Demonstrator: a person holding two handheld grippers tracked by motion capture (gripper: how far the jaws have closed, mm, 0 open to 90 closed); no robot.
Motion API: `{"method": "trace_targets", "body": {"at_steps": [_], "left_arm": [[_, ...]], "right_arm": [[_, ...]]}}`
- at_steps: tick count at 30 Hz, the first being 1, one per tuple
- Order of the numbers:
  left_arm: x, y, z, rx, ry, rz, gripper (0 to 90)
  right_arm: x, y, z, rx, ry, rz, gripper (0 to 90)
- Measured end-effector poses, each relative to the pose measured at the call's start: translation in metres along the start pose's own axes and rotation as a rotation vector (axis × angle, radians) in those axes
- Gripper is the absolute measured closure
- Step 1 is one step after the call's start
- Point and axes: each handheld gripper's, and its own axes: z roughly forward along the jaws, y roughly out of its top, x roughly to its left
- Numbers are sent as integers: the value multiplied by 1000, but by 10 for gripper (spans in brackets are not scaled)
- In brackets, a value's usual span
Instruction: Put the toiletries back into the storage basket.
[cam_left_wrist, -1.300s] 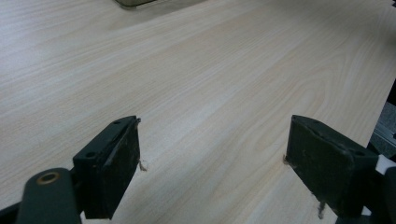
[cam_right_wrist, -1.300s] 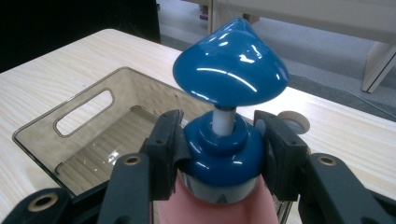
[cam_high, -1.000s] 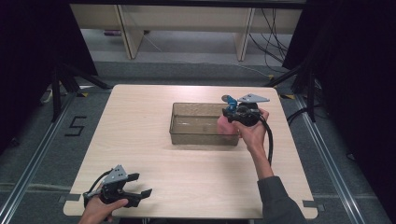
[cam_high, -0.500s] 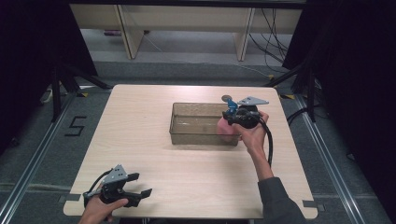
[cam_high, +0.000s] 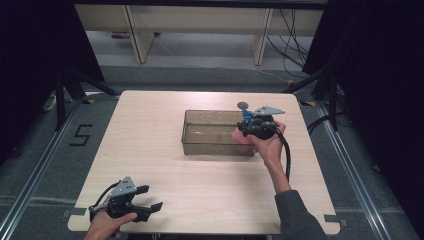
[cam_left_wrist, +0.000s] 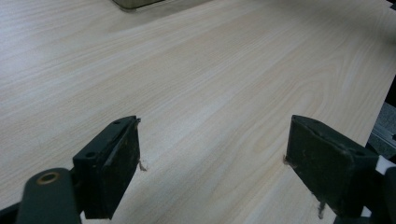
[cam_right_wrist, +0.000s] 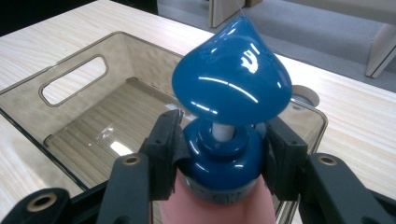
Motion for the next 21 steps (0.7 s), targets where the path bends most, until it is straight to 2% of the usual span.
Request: {"method": "trace_targets", "body": {"at_steps": [1, 2, 4, 5, 6, 8, 10, 12, 14, 17, 19, 21], "left_arm": [[0, 0, 0, 4, -1, -4, 169], [0, 0, 0, 3, 1, -1, 169], [-1, 0, 0, -5, 14, -1, 169], [0, 1, -1, 10, 3, 2, 169], [-1, 0, 0, -1, 8, 2, 169], [0, 0, 0, -3, 7, 5, 169], [0, 1, -1, 8, 2, 2, 169], [-1, 1, 0, 1, 7, 4, 169], [0, 0, -1, 0, 2, 5, 169], [0, 0, -1, 2, 2, 5, 169], [0, 0, -1, 2, 4, -2, 169], [-1, 1, -1, 6, 5, -5, 169]], "right_arm": [[0, 0, -1, 2, -6, -1, 527], [0, -1, -2, -1, -7, 20, 521], [-1, -2, -3, -13, -9, 56, 446], [0, -2, -4, -1, 5, 98, 410], [-1, -3, -5, 0, -6, 88, 392], [-1, -5, -6, -16, 4, 127, 323], [-1, -5, -9, -25, 23, 151, 297], [-1, -5, -11, -36, 30, 146, 275], [0, -4, -18, -55, 37, 190, 238], [4, -2, -26, -76, 50, 211, 230], [3, -2, -29, -91, 47, 182, 228], [4, -3, -33, -99, 52, 194, 225]]}}
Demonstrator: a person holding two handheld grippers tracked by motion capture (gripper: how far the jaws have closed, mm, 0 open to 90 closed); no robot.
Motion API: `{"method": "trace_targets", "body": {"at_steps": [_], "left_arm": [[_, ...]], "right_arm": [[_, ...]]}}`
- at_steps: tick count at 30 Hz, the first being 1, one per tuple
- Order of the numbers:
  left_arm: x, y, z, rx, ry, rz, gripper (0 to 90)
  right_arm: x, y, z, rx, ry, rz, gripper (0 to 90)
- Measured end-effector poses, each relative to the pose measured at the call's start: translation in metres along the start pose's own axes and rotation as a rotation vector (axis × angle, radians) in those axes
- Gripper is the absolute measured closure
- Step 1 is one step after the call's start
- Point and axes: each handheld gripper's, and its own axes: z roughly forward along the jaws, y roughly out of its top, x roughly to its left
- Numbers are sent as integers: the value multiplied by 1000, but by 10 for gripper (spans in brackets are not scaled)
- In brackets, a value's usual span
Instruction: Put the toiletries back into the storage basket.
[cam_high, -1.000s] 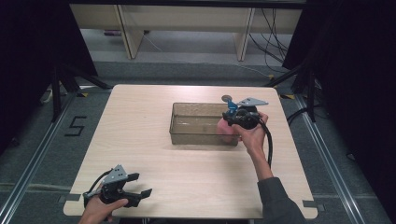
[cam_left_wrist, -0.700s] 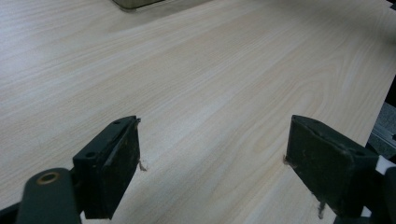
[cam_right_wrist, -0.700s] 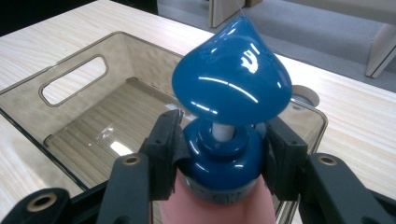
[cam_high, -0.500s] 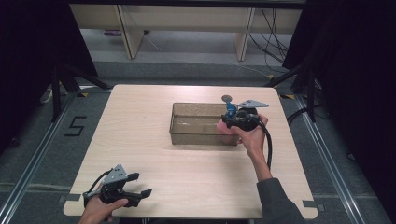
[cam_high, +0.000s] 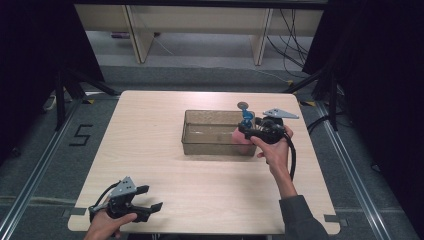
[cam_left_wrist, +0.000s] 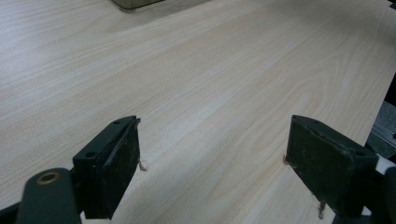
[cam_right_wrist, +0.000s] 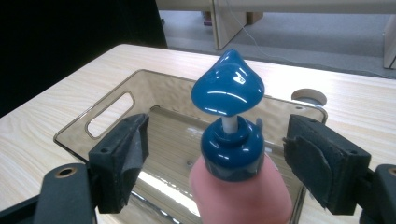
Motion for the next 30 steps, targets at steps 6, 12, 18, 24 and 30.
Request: {"method": "trace_targets", "body": {"at_steps": [6, 12, 18, 24, 30], "left_arm": [[0, 0, 0, 3, -1, -2, 169], [-1, -1, 0, -5, -2, -1, 169], [-1, -1, 0, -8, -3, 1, 168], [-1, -1, 0, -9, -2, -1, 168], [-1, 0, 0, -4, -3, 0, 167]], "right_arm": [[-1, -2, -9, 2, -10, 1, 224], [1, -7, -16, 12, -4, 19, 222], [6, -7, -21, -2, 14, 18, 222], [11, -7, -25, -9, 23, 8, 222], [15, -7, -29, -29, 29, -7, 221]]}}
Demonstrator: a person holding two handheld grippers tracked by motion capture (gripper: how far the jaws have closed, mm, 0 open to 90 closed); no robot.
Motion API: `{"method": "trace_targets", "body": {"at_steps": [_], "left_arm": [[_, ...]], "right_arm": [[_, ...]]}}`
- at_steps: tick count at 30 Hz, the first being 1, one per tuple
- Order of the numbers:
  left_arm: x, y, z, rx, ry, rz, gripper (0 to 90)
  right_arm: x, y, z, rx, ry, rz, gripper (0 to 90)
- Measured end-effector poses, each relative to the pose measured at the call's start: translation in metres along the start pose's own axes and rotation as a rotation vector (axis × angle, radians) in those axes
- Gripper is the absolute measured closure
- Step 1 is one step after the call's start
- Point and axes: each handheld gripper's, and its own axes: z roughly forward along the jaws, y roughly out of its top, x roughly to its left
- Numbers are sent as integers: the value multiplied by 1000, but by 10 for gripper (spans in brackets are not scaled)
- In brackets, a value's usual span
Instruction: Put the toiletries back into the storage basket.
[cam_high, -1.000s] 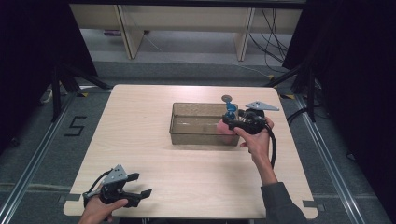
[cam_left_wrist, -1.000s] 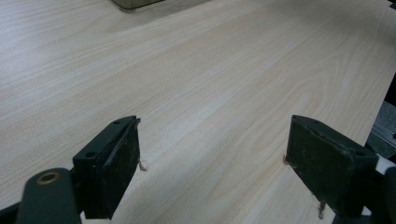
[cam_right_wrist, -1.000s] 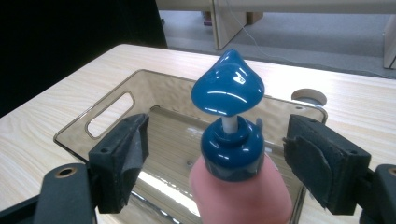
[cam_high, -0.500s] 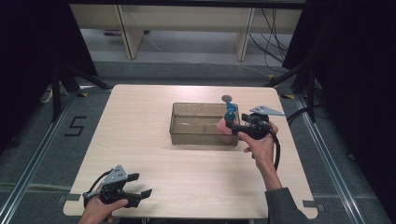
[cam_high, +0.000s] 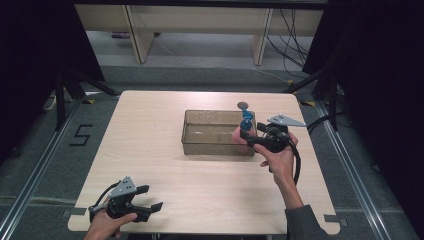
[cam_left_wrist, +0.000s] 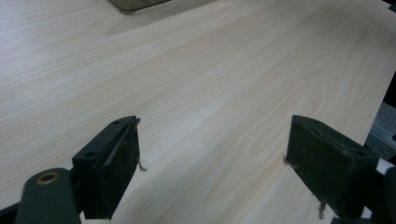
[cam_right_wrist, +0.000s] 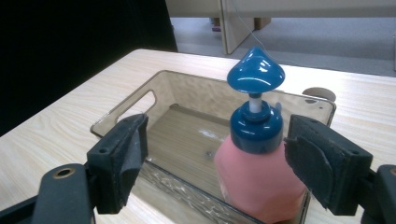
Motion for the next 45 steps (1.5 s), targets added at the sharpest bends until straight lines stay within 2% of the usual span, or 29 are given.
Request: {"method": "trace_targets", "body": {"at_steps": [1, 2, 3, 6, 8, 10, 12, 15, 16, 18, 19, 20, 22, 23, 24, 26, 27, 30, 32, 33, 35, 36, 37, 39, 40, 41, 42, 44, 45], "left_arm": [[0, 0, 0, -2, 1, 0, 167], [0, 0, 0, -2, 1, 0, 167], [0, 0, 0, 0, -1, 0, 167], [-1, 1, 0, 0, 12, -3, 167], [-1, 1, 0, -4, 8, -3, 167], [-1, 0, 1, -7, 5, 1, 167], [0, 1, 0, 3, -2, 8, 167], [0, 1, 1, -2, -1, 4, 167], [0, 1, 0, 1, 0, 9, 167], [-1, 1, 0, -12, 7, 2, 166], [1, 1, -1, -1, 2, 3, 167], [1, 0, 0, -16, 2, 1, 167], [1, 0, 0, -16, 7, 0, 167], [1, 1, -2, 9, 27, 2, 167], [1, 1, -1, 6, 27, -1, 167], [0, 2, -1, -1, 12, 3, 167], [-1, 2, -1, 5, 23, 6, 167], [0, 0, 0, 4, 18, 6, 167], [1, 0, -1, 3, 20, 0, 167], [1, 0, -2, 4, 22, 4, 167], [1, 1, -2, -12, 20, 3, 167], [1, 1, -2, -5, 19, 8, 167], [1, 1, -2, -6, 16, 11, 167], [-1, 0, -2, -2, 20, 8, 167], [0, -1, -2, -4, 18, 9, 167], [0, -1, -2, -3, 14, 8, 166], [0, -1, -2, -3, 14, 8, 167], [1, -1, -2, -2, 14, 5, 167], [1, -1, -2, -5, 13, 7, 167]], "right_arm": [[3, -1, -2, 15, 1, 32, 221], [3, -1, -2, 15, 1, 32, 221], [3, -2, -1, 3, 10, 13, 221], [3, -2, -2, 15, 0, -1, 223], [5, -3, -1, 9, 19, 13, 223], [6, -2, -3, 17, 8, 1, 223], [7, -3, -2, 10, 24, 8, 223], [8, -2, -4, 5, 16, -5, 224], [10, -2, -4, 3, 29, 15, 225], [10, -2, -4, 4, 30, 14, 224], [9, -2, -5, 8, 8, -17, 224], [10, -2, -5, 5, 9, -19, 225], [10, -2, -6, -2, 24, -10, 226], [10, -2, -5, -13, 24, -12, 226], [11, -2, -6, -1, 27, 3, 226], [11, -2, -6, 12, 20, -1, 226], [11, -2, -6, 2, 36, -12, 226], [12, -2, -5, -8, 48, -1, 225], [13, -1, -6, 0, 31, -13, 225], [16, -1, -6, 0, 47, 21, 225], [17, 0, -7, -3, 43, -4, 225], [17, -1, -5, -19, 44, -16, 225], [19, 0, -6, -5, 45, -6, 224], [20, 1, -6, -17, 57, -21, 223], [21, 1, -7, -11, 54, -7, 222], [22, 2, -7, -6, 39, -21, 221], [24, 1, -7, -9, 58, -1, 221], [25, 2, -7, -6, 57, 2, 220], [25, 1, -7, -12, 49, -23, 219]]}}
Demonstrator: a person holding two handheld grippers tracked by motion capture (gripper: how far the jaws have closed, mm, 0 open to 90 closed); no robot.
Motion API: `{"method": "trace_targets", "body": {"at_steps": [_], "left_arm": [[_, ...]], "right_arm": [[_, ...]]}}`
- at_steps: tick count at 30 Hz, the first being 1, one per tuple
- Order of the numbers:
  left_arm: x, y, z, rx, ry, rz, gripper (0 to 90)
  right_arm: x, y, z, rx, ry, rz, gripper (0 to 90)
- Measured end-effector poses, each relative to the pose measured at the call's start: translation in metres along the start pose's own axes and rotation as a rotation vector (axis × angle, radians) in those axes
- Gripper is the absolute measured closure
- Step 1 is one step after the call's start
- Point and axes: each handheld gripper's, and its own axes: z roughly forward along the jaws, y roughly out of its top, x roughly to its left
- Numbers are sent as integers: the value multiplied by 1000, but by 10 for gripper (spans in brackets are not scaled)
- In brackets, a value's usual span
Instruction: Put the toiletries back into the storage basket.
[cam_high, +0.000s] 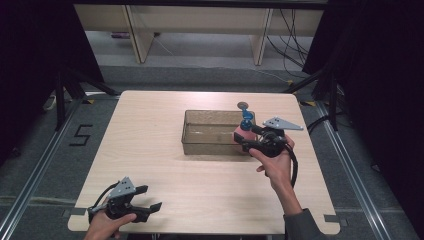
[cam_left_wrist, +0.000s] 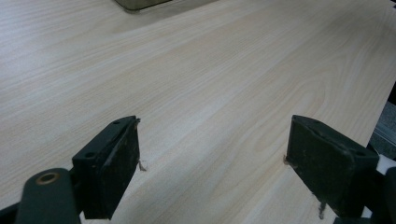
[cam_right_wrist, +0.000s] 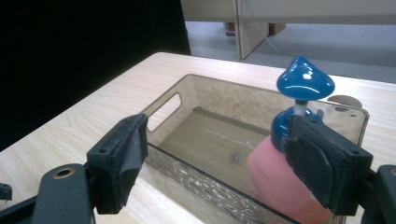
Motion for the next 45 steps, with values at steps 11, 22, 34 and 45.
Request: {"method": "trace_targets", "body": {"at_steps": [11, 22, 34, 45], "left_arm": [[-1, 0, 0, 1, -2, -5, 167], [-1, 0, 0, 2, -1, -4, 166], [-1, 0, 0, 2, 0, -3, 167], [-1, 0, 0, 0, 1, -5, 166]], "right_arm": [[12, -6, 2, 16, 33, -15, 209], [20, -8, 0, 3, 30, -36, 193], [28, -18, 3, 23, 71, -33, 192], [37, -26, 5, 57, 101, -40, 192]]}}
